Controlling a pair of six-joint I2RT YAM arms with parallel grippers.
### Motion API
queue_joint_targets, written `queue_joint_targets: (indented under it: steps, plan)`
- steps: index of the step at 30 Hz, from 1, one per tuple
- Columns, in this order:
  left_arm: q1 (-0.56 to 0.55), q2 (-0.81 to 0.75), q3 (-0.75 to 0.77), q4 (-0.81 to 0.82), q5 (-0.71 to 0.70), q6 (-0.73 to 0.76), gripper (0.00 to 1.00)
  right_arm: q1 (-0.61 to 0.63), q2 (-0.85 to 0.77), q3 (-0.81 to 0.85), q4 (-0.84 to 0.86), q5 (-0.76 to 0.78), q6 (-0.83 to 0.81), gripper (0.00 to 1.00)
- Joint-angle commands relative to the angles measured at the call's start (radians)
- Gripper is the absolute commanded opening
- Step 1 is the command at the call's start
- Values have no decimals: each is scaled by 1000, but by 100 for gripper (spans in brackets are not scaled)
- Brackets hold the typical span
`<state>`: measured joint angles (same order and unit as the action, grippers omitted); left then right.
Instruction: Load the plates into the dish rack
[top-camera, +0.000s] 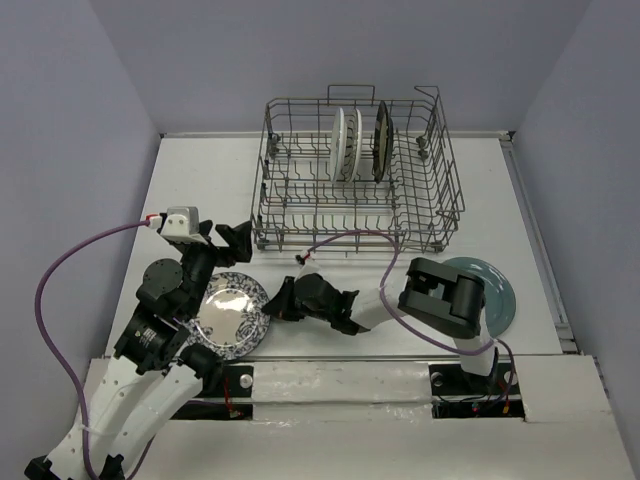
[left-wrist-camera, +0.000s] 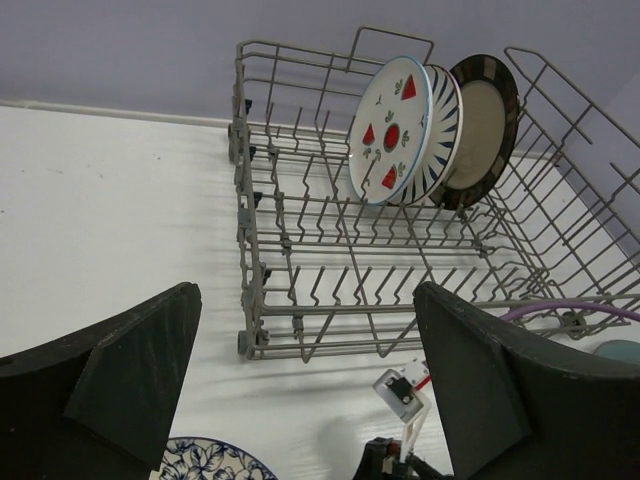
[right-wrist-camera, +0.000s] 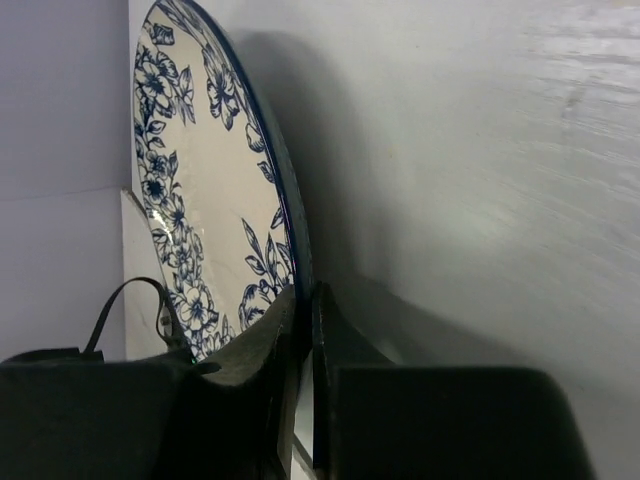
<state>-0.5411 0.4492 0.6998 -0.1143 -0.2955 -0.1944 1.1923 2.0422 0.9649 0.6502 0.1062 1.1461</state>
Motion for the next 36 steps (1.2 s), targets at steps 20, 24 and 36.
queue_joint_targets:
  steps: [20, 24, 36]
  plan:
    - [55, 180, 185, -114, 206, -45, 99, -232, -776, -295, -1, -261, -173, 7]
    - [105, 186, 204, -134, 249, -50, 99, -272, -864, -290, -95, -237, -221, 7]
    - [178, 275, 184, -160, 465, -71, 99, -433, -967, -229, -193, -319, -306, 7]
